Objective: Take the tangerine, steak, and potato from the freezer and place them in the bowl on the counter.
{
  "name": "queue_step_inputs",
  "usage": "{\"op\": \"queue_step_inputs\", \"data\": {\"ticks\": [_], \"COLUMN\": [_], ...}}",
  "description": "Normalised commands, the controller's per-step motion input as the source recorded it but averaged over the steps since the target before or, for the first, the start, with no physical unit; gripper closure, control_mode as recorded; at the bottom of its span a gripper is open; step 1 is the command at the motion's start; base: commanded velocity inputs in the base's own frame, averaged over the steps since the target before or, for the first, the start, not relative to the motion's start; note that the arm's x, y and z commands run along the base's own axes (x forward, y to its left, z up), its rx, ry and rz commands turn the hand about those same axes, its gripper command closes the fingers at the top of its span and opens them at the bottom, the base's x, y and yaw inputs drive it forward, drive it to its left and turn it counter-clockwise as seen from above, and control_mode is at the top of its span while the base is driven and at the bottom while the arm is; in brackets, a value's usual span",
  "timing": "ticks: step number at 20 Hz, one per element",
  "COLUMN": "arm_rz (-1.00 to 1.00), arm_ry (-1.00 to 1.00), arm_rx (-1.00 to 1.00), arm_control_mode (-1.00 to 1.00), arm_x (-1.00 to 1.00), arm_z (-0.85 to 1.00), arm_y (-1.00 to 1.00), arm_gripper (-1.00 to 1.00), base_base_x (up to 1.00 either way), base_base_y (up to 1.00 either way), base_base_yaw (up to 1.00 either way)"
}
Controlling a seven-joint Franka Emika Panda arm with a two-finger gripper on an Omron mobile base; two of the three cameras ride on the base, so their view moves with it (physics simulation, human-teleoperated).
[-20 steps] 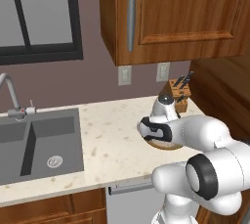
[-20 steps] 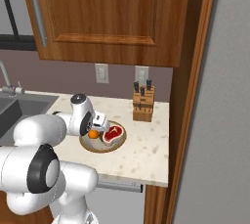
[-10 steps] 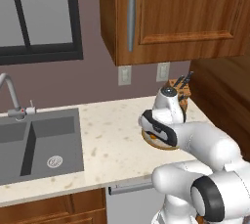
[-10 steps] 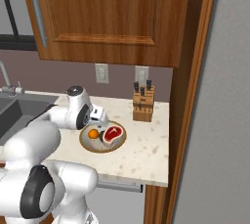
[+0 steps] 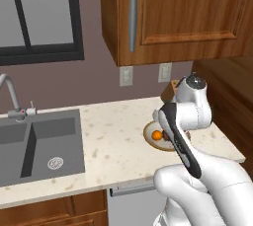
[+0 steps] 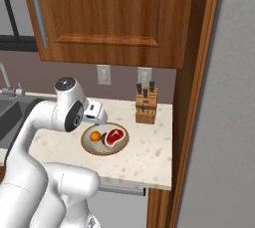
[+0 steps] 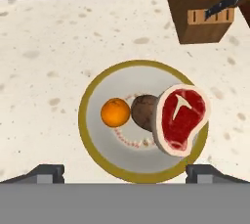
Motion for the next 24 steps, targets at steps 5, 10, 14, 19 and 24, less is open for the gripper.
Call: {"op": "queue_step_inputs", "data": {"ticks": [5, 10, 14, 19, 24], "arm_rz": [0.0, 0.0, -0.01, -0.04, -0.02], "arm_ry": [-0.07, -0.09, 0.0, -0.04, -0.04], "arm_rx": [0.0, 0.0, 0.0, 0.0, 0.0], "arm_control_mode": [-1.0, -1.0, -1.0, -1.0, -1.0], "arm_x": [-0.97, -1.0, -0.91, -0.72, -0.3], "arm_z": [0.88, 0.8, 0.88, 0.77, 0.61], "arm_y": [-0.01, 0.0, 0.0, 0.0, 0.0], "arm_gripper": [-1.0, -1.0, -1.0, -1.0, -1.0], "base_base_x": [0.0, 0.0, 0.0, 0.0, 0.0], "base_base_y": [0.0, 0.0, 0.0, 0.0, 0.0], "base_base_yaw": [0.0, 0.0, 0.0, 0.0, 0.0]}}
